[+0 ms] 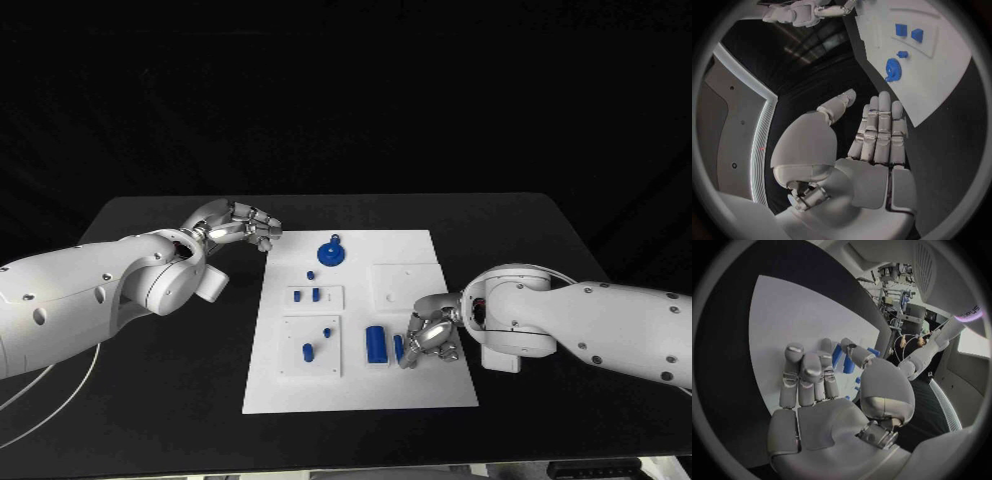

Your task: Assemble the parts on the task board

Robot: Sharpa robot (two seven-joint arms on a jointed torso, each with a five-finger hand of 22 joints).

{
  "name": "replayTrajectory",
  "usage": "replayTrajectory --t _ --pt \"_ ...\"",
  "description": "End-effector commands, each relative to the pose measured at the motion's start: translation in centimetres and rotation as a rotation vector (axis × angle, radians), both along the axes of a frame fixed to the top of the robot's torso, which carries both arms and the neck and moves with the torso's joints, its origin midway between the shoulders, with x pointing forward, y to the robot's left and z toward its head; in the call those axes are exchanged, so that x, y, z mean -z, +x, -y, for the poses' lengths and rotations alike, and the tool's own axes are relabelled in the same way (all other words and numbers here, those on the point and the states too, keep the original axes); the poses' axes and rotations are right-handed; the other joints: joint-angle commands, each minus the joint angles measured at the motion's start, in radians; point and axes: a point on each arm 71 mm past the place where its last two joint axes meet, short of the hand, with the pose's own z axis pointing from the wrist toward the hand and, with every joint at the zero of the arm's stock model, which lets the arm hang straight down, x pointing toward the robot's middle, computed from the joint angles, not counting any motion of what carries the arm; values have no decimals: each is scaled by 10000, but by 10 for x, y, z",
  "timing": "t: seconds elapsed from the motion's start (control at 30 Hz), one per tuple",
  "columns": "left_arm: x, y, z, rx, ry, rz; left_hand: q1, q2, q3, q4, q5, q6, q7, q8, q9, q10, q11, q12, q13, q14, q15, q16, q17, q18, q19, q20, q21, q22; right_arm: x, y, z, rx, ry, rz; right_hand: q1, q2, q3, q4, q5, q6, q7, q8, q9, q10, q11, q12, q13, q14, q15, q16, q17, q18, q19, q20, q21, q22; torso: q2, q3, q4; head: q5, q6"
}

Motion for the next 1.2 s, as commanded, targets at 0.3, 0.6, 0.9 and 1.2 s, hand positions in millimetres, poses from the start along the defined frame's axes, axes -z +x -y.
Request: replayTrajectory --t 0.3,0.6,0.9,1.2 --pt "0 0 1 119 -71 -67 -57 -11 10 80 -33 -55 -23 -6 -12 -68 22 -30 15 43 13 -76 25 121 28 44 -43 20 20 -3 8 150 -926 -591 12 -30 63 -310 -37 -38 74 -36 -19 38 -11 -56 26 -30 -29 7 -32 134 2 13 64 34 5 -14 5 19 -42" --pt "0 0 1 127 -70 -73 -55 -6 13 83 -32 -55 -23 -6 -12 -69 22 -32 15 43 14 -83 34 121 28 45 -47 24 27 0 11 213 -1073 -612 -8 34 57 -385 -34 -39 80 -34 -20 37 -5 -60 27 -31 -20 -1 -43 134 -9 32 62 33 2 2 5 2 -42" --pt "0 0 2 139 -73 -72 -57 -5 12 88 -31 -56 -22 -5 -13 -69 23 -32 16 44 15 -90 44 120 28 46 -51 28 26 1 14 339 -864 -439 -110 -13 82 -468 5 -32 91 -41 -49 41 10 -69 25 -21 -3 -16 -68 134 -22 77 58 29 0 1 -6 4 -13" --pt "0 0 1 109 -72 -32 -62 -6 9 93 -32 -57 -22 -5 -13 -69 23 -33 16 46 15 -96 52 119 29 47 -54 32 20 4 20 817 -90 -132 -852 -924 -903 -476 -19 -210 136 -106 -63 -45 54 -111 23 -52 18 -53 -98 134 -41 91 38 8 -13 -2 -3 1 75"
